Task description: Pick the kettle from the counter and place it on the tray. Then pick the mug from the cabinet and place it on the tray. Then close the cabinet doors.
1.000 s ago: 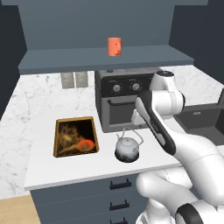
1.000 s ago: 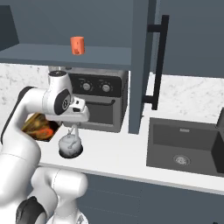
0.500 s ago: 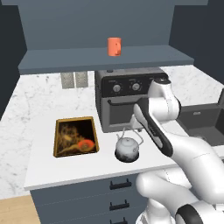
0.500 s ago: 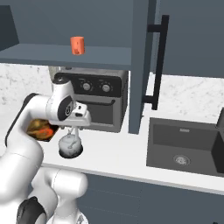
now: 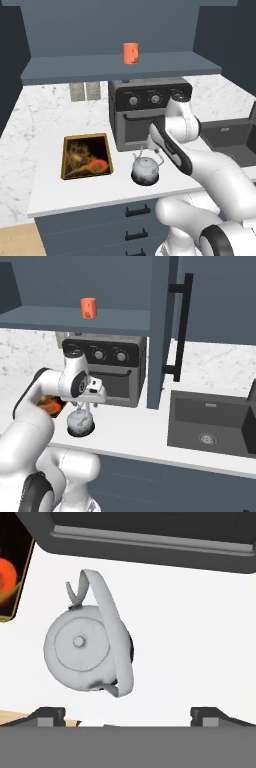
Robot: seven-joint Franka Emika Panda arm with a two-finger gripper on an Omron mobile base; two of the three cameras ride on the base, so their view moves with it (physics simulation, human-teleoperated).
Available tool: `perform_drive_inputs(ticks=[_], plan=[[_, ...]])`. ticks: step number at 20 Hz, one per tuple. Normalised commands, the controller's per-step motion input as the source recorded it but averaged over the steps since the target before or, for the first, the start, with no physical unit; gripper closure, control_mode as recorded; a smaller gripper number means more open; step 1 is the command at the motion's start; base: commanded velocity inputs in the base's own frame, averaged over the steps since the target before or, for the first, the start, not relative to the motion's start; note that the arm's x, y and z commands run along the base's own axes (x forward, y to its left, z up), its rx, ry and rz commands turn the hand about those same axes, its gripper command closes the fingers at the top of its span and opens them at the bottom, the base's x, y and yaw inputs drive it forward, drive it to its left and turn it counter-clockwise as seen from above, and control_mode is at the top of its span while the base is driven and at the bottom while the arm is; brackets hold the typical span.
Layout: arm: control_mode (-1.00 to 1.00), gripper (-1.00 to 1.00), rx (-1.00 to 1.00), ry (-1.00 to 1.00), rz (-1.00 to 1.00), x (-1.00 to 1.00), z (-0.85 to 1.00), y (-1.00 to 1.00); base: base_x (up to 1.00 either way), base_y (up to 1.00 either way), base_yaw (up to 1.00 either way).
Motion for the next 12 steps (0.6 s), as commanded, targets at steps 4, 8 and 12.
perform_drive_inputs(ticks=[4, 8, 12], plan=[[-1.0, -1.0, 0.0, 0.0, 0.0, 0.24, -0.36, 0.04, 0.0, 0.0, 0.0], [-1.0, -1.0, 0.0, 0.0, 0.0, 0.22, -0.3, 0.05, 0.0, 0.0, 0.0], [-1.0, -1.0, 0.0, 0.0, 0.0, 0.18, -0.22, 0.02, 0.0, 0.0, 0.0]])
